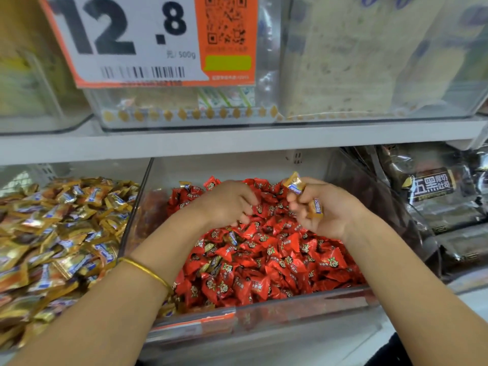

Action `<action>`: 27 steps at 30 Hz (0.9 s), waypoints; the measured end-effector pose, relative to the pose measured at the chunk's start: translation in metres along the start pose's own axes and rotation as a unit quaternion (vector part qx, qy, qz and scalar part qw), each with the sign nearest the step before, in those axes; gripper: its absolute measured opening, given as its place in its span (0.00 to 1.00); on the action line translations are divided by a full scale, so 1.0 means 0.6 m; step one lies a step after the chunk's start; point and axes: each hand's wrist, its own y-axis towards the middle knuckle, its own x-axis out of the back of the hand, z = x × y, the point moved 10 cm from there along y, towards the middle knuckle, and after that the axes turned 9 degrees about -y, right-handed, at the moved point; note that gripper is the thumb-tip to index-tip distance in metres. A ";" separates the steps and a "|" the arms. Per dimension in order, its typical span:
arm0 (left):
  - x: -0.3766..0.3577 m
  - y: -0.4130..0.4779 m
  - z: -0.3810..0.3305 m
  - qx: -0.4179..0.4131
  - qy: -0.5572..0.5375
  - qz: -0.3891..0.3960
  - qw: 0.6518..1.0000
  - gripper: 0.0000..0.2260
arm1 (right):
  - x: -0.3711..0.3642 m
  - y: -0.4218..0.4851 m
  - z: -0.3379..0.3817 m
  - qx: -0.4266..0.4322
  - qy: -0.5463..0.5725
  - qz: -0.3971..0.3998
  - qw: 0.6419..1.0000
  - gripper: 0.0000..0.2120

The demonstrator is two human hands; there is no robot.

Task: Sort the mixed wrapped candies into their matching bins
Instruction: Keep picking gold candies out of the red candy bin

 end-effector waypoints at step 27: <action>-0.020 0.012 0.068 0.003 0.377 -0.044 0.925 0.15 | -0.110 0.023 -0.044 0.101 -0.745 0.113 0.650 0.08</action>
